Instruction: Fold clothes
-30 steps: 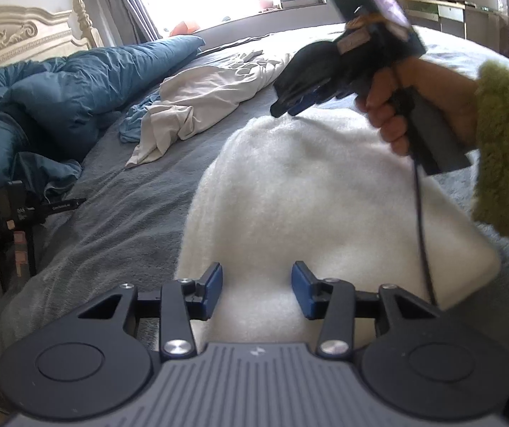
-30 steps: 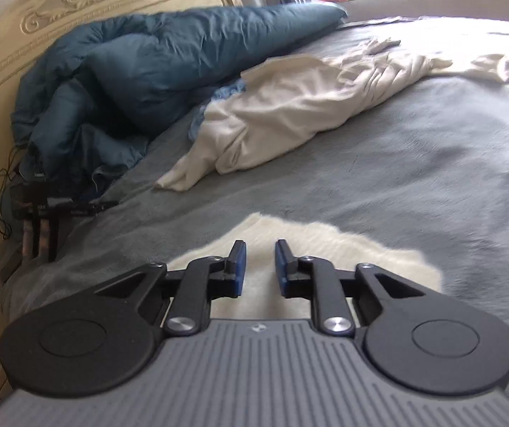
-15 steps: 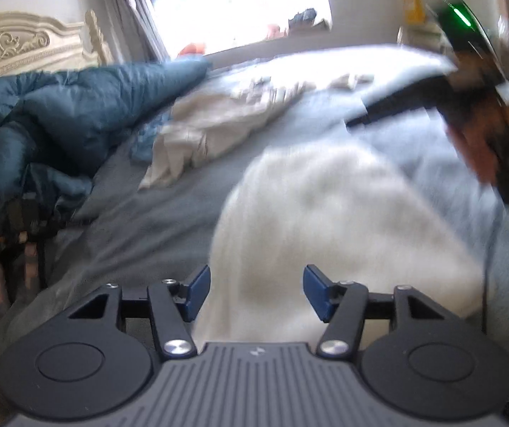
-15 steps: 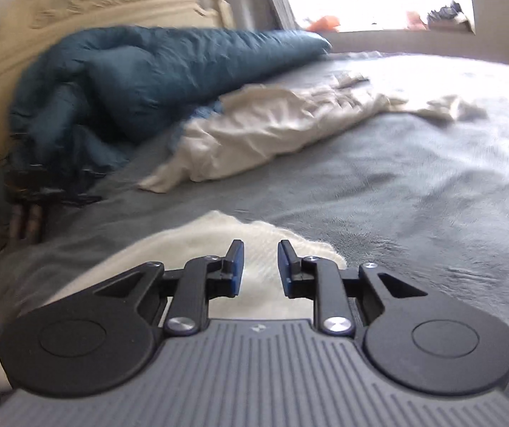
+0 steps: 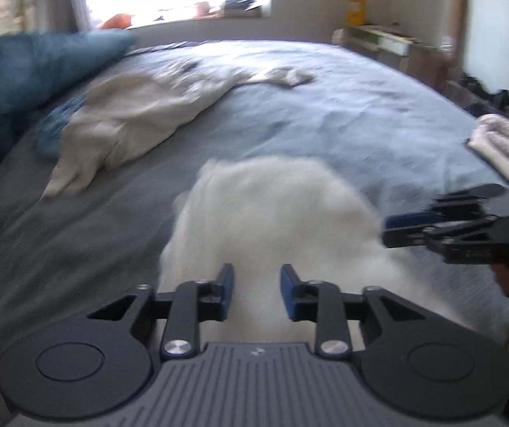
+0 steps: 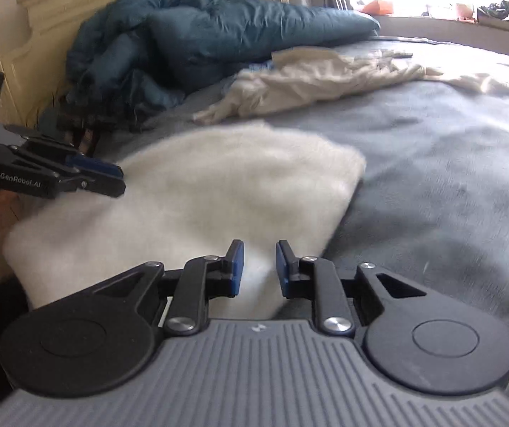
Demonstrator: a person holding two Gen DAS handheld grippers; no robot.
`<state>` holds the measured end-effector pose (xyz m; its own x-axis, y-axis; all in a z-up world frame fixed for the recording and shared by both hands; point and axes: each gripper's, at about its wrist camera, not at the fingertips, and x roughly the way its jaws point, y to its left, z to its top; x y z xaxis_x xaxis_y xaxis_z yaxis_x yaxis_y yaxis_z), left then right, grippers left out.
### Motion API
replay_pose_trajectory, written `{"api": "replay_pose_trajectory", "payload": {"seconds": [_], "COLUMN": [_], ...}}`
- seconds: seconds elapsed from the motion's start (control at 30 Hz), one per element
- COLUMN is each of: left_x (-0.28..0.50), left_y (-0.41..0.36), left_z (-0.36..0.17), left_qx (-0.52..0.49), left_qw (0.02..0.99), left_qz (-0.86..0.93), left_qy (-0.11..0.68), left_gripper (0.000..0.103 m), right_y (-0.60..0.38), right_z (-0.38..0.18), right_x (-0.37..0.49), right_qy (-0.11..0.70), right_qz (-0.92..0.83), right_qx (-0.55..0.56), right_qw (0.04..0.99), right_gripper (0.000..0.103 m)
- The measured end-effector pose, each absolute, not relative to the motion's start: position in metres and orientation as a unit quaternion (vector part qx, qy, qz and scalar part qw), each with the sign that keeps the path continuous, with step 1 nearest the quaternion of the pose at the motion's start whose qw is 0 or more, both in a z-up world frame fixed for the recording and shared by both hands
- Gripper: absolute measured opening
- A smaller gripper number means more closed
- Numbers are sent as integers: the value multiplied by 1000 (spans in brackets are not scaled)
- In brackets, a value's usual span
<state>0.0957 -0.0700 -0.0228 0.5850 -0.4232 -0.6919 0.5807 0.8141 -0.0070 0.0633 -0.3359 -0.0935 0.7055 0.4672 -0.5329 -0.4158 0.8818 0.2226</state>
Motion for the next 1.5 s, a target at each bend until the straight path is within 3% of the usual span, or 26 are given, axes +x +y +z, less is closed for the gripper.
{"api": "replay_pose_trajectory", "payload": {"seconds": [0.2, 0.33, 0.37, 0.47, 0.6, 0.8, 0.93, 1.17, 1.27, 1.5], "left_x": [165, 189, 192, 204, 220, 162, 103, 9, 9, 1], "left_y": [-116, -86, -84, -95, -86, -32, -2, -23, -13, 15], "left_z": [-55, -56, -52, -57, -63, -17, 4, -33, -47, -26], "left_qx": [166, 89, 77, 86, 71, 40, -10, 18, 8, -22], "left_qw": [869, 866, 867, 870, 872, 893, 892, 877, 876, 894], "left_qz": [-274, -283, -286, -282, -264, -227, -250, -293, -280, -247], "left_qy": [378, 401, 401, 396, 405, 386, 376, 380, 392, 373], "left_gripper": [35, 32, 33, 38, 37, 50, 50, 50, 36, 48], "right_y": [-323, -344, -349, -357, -363, -373, -356, -303, -310, -308], "right_z": [-104, -112, -108, -101, -91, -78, -58, -86, -102, -70], "right_x": [121, 140, 141, 141, 141, 139, 82, -14, -35, -67], "right_qy": [299, 307, 301, 298, 300, 302, 295, 324, 336, 297], "right_qz": [242, 225, 227, 217, 199, 170, 230, 295, 260, 234], "right_qx": [45, 83, 94, 107, 117, 131, 113, 65, 67, 84], "right_qw": [922, 921, 921, 923, 926, 929, 920, 897, 903, 922], "right_gripper": [17, 17, 21, 21, 17, 21, 21, 19, 17, 21]}}
